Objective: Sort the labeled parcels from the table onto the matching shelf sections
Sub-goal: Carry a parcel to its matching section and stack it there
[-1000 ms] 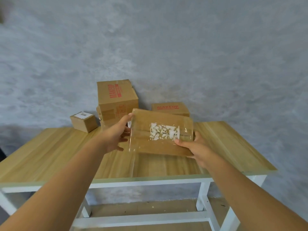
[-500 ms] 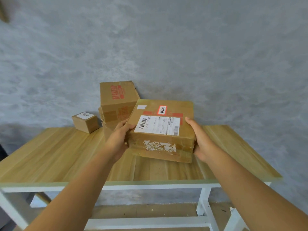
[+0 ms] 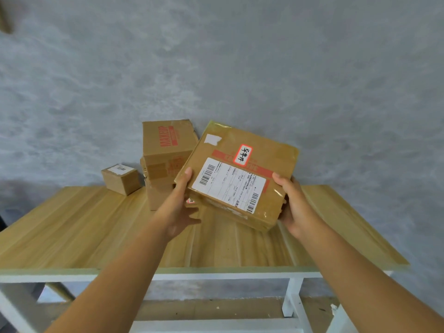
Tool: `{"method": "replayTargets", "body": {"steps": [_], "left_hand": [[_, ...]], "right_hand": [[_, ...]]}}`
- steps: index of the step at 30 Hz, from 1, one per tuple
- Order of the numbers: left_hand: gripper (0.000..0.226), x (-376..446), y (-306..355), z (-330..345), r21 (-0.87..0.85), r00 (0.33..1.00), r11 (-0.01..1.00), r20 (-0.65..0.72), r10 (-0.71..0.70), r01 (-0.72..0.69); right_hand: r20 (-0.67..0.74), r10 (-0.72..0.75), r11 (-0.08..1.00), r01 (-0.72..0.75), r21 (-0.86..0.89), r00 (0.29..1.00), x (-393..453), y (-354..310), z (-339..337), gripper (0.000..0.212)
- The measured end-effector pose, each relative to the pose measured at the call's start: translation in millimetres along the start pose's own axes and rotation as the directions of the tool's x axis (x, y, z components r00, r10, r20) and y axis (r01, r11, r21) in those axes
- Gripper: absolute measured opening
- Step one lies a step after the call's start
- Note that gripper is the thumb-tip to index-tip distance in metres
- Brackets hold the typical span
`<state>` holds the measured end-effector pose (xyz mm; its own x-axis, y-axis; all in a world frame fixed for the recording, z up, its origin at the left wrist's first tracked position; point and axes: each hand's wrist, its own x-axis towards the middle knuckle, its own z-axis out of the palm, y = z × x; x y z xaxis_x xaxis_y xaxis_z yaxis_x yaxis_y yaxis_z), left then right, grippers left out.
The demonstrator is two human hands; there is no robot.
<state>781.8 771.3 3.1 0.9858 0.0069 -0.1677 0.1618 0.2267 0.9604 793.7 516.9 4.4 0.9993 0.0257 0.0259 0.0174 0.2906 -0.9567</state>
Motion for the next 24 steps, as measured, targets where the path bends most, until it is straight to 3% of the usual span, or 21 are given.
{"method": "replayTargets", "body": {"steps": [4, 7, 10, 13, 17, 20, 22, 24], "left_hand": [[0.094, -1.1, -7.4, 1.7, -0.044, 0.998, 0.998, 0.048, -0.036, 0.038], [0.1, -0.7, -4.3, -5.6, 0.186, 0.999, 0.982, 0.037, 0.02, -0.027], [0.116, 4.0, 9.6, -5.9, 0.455, 0.972, 0.867, -0.012, 0.233, -0.203], [0.103, 7.5, 30.7, 1.2, 0.633, 0.924, 0.686, 0.139, 0.356, -0.36], [0.066, 5.3, 40.0, 9.4, 0.633, 0.886, 0.691, 0.464, 0.023, -0.349], [0.065, 5.7, 10.4, 10.2, 0.687, 0.93, 0.699, 0.357, -0.084, -0.2], [0.048, 8.0, -13.5, 9.1, 0.646, 0.953, 0.75, 0.294, -0.07, -0.144], [0.037, 9.6, -28.5, 9.7, 0.571, 0.965, 0.809, 0.263, -0.017, -0.141]], "right_hand": [[0.022, -0.055, 0.995, 0.056, -0.081, 0.998, 4.5, -4.5, -8.5, 0.083], [0.058, -0.077, 0.974, 0.088, -0.21, 0.995, 9.0, -19.2, -20.2, 0.086], [0.112, -0.078, 0.921, 0.114, -0.373, 0.991, 13.3, -37.0, -23.2, 0.092], [0.263, -0.027, 0.778, 0.185, -0.6, 0.964, 17.2, -52.7, -9.4, 0.095], [0.428, 0.022, 0.582, 0.336, -0.74, 0.904, 23.4, -53.9, 16.2, 0.082], [0.454, 0.104, 0.494, 0.35, -0.796, 0.885, 24.6, -39.8, 23.3, 0.075], [0.443, 0.106, 0.429, 0.361, -0.828, 0.89, 25.6, -32.4, 25.5, 0.073], [0.397, 0.069, 0.285, 0.363, -0.887, 0.915, 26.1, -31.4, 29.1, 0.074]]}}
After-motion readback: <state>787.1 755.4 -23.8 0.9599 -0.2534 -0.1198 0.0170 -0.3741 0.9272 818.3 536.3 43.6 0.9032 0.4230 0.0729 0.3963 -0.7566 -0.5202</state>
